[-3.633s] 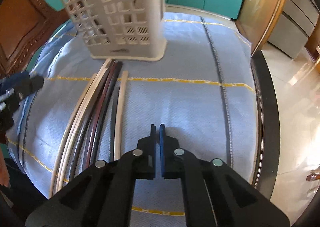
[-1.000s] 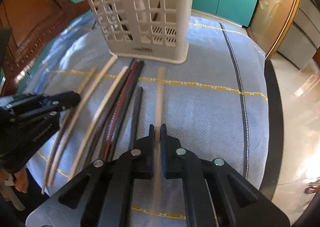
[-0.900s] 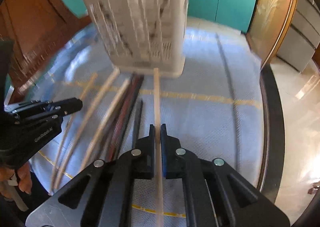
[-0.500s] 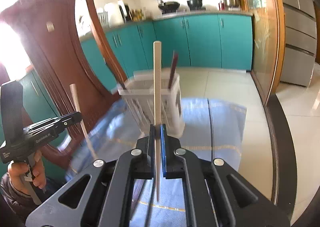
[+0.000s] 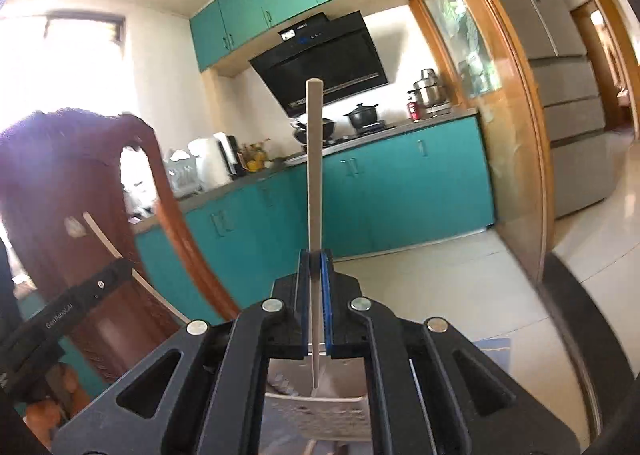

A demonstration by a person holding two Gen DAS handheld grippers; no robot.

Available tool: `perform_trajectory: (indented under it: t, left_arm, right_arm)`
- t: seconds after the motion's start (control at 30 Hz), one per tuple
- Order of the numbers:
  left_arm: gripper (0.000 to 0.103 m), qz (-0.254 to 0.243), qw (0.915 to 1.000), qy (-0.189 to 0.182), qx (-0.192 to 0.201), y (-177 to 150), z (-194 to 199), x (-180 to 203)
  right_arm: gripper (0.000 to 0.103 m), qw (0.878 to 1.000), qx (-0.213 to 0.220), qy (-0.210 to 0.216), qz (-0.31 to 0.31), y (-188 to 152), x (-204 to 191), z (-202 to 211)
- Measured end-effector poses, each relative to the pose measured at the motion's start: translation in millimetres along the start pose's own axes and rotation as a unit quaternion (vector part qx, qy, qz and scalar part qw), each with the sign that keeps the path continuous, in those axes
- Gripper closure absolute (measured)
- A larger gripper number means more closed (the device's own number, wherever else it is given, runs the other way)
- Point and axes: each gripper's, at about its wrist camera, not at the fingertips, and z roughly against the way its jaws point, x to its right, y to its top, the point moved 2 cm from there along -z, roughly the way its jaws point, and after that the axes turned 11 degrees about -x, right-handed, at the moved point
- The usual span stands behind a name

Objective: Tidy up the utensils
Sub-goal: 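Raise both chopsticks over the white basket while both tools open to release them, then close the right tool on a black chopstick while the left tool approaches a white chopstick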

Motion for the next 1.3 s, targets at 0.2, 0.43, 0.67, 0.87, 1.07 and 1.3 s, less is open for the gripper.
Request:
perform_trajectory:
  t: [0.2,0.43,0.67,0.87,1.07,1.3]
  left_arm:
    - [0.096,0.002,0.9975,0.015,-0.069,-28.3,-46.5,-3.4]
    - [0.096,0.003,0.9948,0.019,-0.100,-40.9,-56.0,-8.6]
    - [0.095,-0.006,0.9950,0.013,-0.099,-46.9,-47.8,-7.3]
    - [0.095,-0.017,0.9967,0.004,-0.079,-52.0,-28.4,-6.6]
    - [0.079,-0.041,0.9978,0.008,-0.051,-68.3,1.4,-8.1]
    - [0.069,-0.094,0.9886,0.069,-0.096,-111.4,0.9,-9.1]
  right_arm:
    - [0.097,0.998,-0.050,-0.019,0.028,-33.6,-1.3,-30.8]
    - [0.097,0.996,-0.067,-0.025,0.046,-51.5,-6.4,-32.5]
    - [0.091,0.996,-0.062,-0.026,0.053,-53.4,-7.2,-25.7]
    - [0.078,0.997,-0.022,-0.020,0.068,-52.6,-7.7,7.3]
    - [0.073,0.993,-0.018,0.017,0.113,-78.3,-12.7,41.6]
    - [0.065,0.947,-0.286,-0.029,0.140,-170.0,-3.9,-23.4]
